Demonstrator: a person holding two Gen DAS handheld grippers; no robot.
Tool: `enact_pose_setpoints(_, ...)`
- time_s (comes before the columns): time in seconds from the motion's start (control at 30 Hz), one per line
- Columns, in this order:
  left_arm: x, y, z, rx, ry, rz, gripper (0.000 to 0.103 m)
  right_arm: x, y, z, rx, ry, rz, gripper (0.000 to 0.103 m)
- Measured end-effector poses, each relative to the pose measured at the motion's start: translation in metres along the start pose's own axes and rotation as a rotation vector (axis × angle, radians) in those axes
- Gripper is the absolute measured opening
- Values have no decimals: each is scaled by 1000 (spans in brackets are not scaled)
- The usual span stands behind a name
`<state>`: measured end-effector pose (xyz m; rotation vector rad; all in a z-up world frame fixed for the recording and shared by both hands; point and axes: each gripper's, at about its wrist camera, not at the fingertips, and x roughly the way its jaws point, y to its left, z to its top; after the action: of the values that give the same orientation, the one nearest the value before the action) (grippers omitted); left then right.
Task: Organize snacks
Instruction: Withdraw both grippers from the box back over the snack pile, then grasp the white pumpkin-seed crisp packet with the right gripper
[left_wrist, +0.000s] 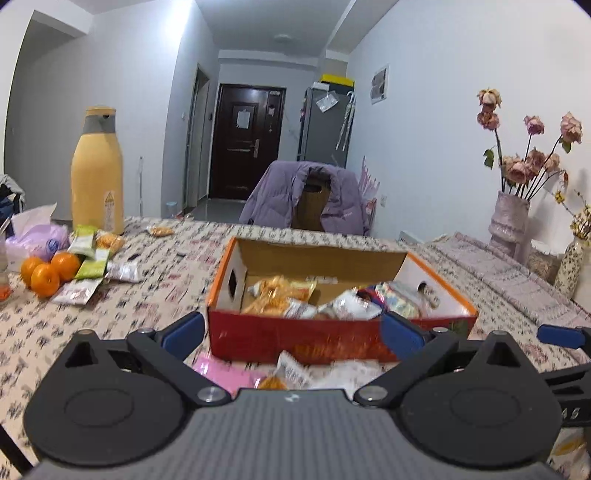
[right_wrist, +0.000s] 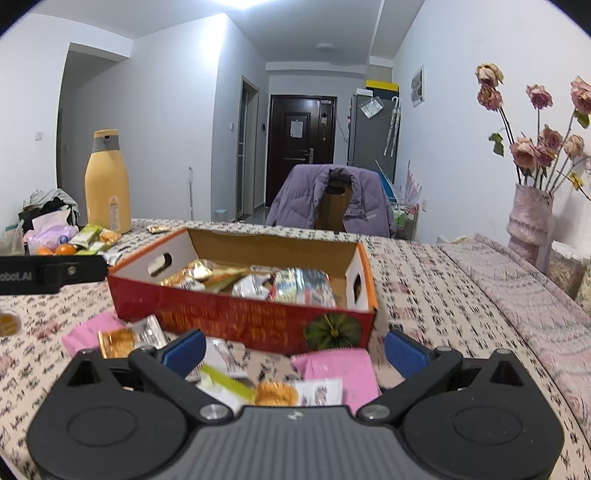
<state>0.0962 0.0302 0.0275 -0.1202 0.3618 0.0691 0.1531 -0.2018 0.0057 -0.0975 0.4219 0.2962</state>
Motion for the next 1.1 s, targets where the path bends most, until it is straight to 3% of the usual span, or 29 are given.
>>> enact_pose_setpoints(0.4, -14, 14, -46, 16, 90, -22, 103, -23, -12, -40, 14, 60, -19, 103)
enact_pose_setpoints(0.67, -17, 18, -59, 11, 119, -33, 103, -13, -18, -61, 23, 147, -43, 103)
enact_pose_setpoints(0.9, -14, 16, -63, 10, 135, -36, 103, 3, -18, -68, 30, 185, -42, 89)
enact_pose_setpoints(1.1, -13, 14, -64, 11, 144, -37, 103, 9, -23, -71, 56, 193, -11, 83)
